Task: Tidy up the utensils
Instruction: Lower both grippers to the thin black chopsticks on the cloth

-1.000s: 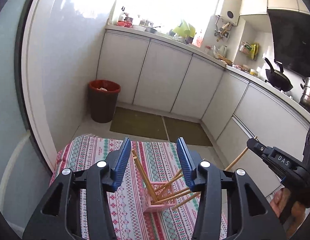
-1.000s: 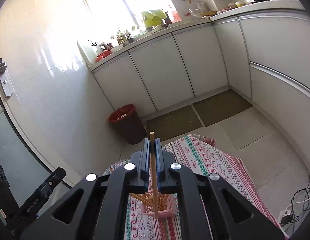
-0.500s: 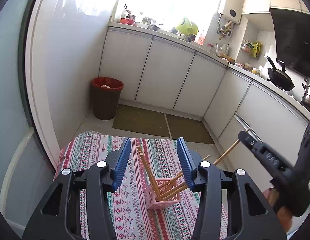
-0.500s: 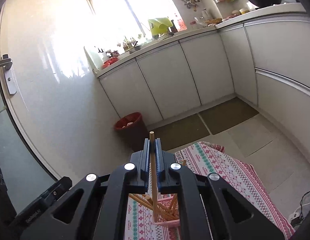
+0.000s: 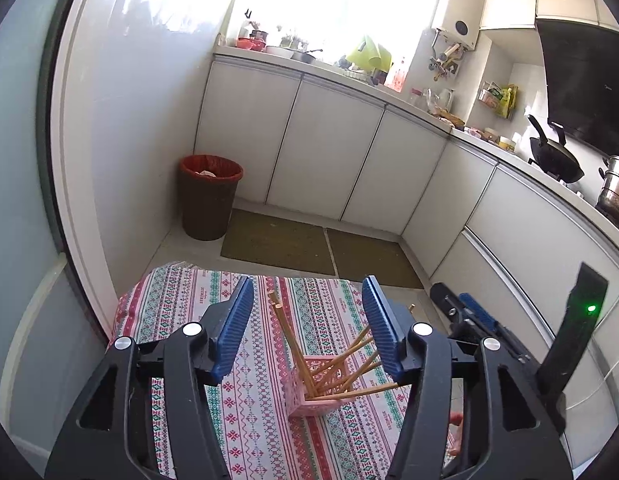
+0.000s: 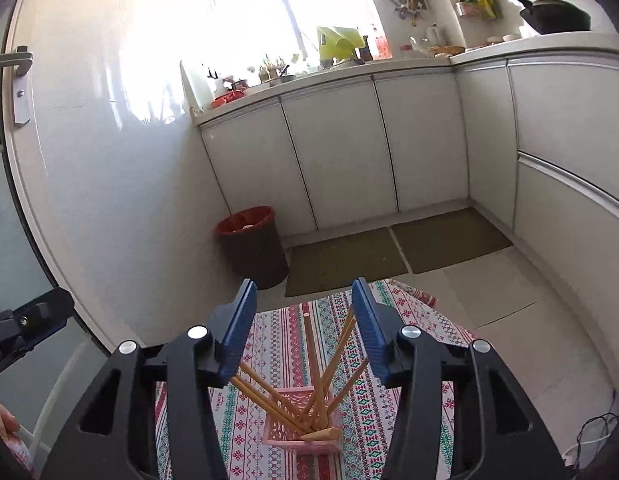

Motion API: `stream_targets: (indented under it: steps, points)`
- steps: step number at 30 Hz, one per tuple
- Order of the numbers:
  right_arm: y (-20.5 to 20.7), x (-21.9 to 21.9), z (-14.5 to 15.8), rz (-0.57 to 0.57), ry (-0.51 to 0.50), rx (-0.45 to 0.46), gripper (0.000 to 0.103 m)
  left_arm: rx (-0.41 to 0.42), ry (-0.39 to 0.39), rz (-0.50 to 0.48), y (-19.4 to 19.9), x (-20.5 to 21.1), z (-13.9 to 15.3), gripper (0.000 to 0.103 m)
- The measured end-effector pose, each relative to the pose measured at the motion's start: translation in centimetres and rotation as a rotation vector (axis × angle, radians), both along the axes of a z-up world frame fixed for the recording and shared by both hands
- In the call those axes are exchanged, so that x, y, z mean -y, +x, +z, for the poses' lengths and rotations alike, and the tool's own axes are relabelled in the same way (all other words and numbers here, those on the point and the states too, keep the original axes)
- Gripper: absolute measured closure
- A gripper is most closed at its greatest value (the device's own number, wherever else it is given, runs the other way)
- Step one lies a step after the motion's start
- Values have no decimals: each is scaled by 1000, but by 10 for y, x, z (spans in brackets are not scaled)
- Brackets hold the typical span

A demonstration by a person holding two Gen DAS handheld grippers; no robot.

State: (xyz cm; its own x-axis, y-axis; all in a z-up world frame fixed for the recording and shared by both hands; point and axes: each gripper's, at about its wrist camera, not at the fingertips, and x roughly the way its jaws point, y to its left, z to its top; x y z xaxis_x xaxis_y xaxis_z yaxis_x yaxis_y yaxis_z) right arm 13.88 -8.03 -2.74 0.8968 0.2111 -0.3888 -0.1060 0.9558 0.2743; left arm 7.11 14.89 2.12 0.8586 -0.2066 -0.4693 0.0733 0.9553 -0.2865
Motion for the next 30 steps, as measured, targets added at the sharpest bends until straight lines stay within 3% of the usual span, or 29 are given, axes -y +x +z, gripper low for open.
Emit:
stream_targets:
  steps: [3, 8, 11, 14, 17, 19, 22, 30]
  points:
    - [-10, 9, 11, -1, 35, 2, 39, -10, 6, -23, 2, 6, -1, 46]
    - [-33, 29, 24, -43, 12, 6, 22, -48, 70, -65, 2, 28, -11, 28]
    - [-47, 48, 18, -88, -19, -44, 15, -150, 128, -104, 6, 42, -32, 19]
    - [-54, 65, -7, -125, -77, -168, 13, -354, 218, -209, 12, 58, -75, 15]
    - [-56, 83, -58, -119, -132, -409, 12, -543, 307, -326, 11, 80, -128, 14]
    - [-58, 95, -98, -101, -140, -592, 12, -617, 402, -382, 6, 98, -160, 14]
    - [-65, 105, -143, -88, -154, -789, 12, -682, 487, -478, -10, 123, -195, 14]
    - [-84, 133, -174, -117, -179, -910, 12, -760, 654, -621, -27, 182, -255, 13]
